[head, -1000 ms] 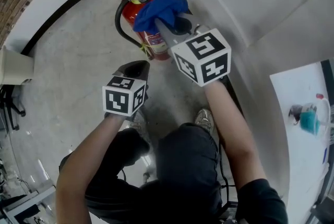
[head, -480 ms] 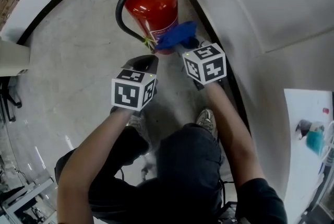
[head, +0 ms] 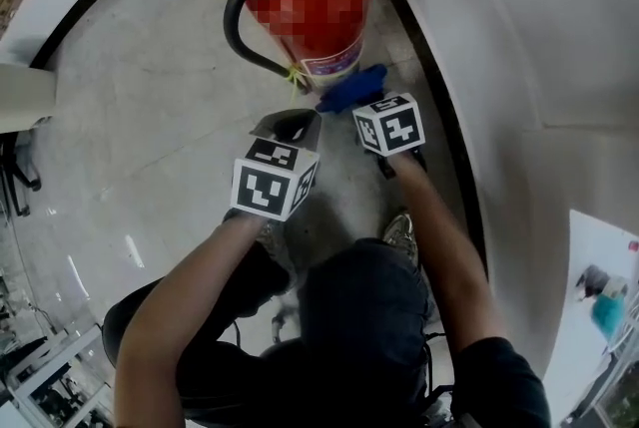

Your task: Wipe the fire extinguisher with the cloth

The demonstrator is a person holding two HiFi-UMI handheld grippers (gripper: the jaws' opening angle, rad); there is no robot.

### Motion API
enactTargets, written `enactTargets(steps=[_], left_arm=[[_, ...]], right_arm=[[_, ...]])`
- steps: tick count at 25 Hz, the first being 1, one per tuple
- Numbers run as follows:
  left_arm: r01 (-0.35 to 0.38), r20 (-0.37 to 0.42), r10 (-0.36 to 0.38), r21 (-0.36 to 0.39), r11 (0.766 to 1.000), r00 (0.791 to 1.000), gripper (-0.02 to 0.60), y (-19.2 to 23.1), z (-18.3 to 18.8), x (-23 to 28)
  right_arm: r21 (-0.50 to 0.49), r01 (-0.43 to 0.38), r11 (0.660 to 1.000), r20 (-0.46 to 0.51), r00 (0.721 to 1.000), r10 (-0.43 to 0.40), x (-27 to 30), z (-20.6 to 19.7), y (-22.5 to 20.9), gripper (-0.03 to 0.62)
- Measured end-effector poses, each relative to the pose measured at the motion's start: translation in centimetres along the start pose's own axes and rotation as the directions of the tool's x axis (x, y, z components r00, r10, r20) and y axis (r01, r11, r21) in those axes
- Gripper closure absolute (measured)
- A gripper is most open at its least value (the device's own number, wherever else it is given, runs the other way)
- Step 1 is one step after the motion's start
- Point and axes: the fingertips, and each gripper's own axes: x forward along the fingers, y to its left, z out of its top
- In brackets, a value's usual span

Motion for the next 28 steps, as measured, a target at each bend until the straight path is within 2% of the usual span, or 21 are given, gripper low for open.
enactTargets(steps=[5, 9, 13, 17, 20, 23, 28], left_arm=[[0.001, -0.023, -0.002, -0.031, 1.000, 1.000, 0.575, 0.5, -1.3, -0.1], [-0.013, -0.035, 0.012, -0.029, 0.999, 0.999, 0.575, 1.4, -2.1, -1.1], [-0.033, -0.025, 0.032, -0.037, 0.999, 0.999, 0.575, 2.1, -2.3, -2.7], [-0.056, 0.007, 0.056, -0.044, 0.997, 0.998, 0.574, 2.4, -1.7, -4.8], [-0.075, 0.038, 0.077, -0.052, 0.996, 0.996, 0.575, 2.5, -1.3, -6.7], [-0.087, 0.072, 0.091, -0.057, 0.995, 0.993, 0.575, 2.4, -1.0, -8.3], [-0.091, 0.126, 0.098, -0.056, 0.994, 0.987, 0.575, 1.8, 0.2, -10.1]], right_arm=[[0.028, 0.022, 0.999, -0.116, 0.993, -0.019, 2.8, -3.2, -0.2, 0.559], [0.021, -0.005, 1.000, -0.143, 0.990, 0.008, 3.1, -3.7, 1.2, 0.559], [-0.026, -0.078, 0.997, -0.068, 0.995, 0.076, 1.4, -1.1, 4.5, 0.559], [-0.079, -0.094, 0.992, 0.030, 0.995, 0.097, -1.7, 2.5, 7.4, 0.559], [-0.119, -0.072, 0.990, 0.097, 0.992, 0.084, -4.5, 5.2, 8.9, 0.559], [-0.162, -0.014, 0.987, 0.163, 0.986, 0.041, -7.3, 7.8, 9.3, 0.559], [-0.214, 0.047, 0.976, 0.284, 0.959, 0.016, -12.6, 12.8, 11.0, 0.559]])
